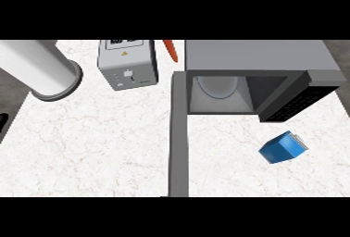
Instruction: Pick up the milk, place it into the microwave and close the microwave
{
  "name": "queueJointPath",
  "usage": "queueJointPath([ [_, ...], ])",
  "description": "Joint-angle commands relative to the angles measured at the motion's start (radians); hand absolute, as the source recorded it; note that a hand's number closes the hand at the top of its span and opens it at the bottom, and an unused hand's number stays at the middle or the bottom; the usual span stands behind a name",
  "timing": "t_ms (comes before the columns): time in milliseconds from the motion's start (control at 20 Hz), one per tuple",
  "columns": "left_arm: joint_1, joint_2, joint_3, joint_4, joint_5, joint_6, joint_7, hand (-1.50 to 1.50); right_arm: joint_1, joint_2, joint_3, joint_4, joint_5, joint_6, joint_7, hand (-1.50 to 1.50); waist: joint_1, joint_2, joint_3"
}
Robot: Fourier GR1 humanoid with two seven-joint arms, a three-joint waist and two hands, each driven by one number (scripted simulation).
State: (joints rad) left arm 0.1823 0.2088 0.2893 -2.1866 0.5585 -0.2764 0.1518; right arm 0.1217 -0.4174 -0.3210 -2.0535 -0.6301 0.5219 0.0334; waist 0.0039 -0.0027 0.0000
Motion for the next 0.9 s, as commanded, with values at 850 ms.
queueJointPath([
  [850,0.250,-0.017,0.284,-0.094,0.296,-0.251,0.029,-1.50,-0.079,0.128,0.010,0.551,0.600,0.027,-0.395,-1.50,0.011,0.002,0.000],
])
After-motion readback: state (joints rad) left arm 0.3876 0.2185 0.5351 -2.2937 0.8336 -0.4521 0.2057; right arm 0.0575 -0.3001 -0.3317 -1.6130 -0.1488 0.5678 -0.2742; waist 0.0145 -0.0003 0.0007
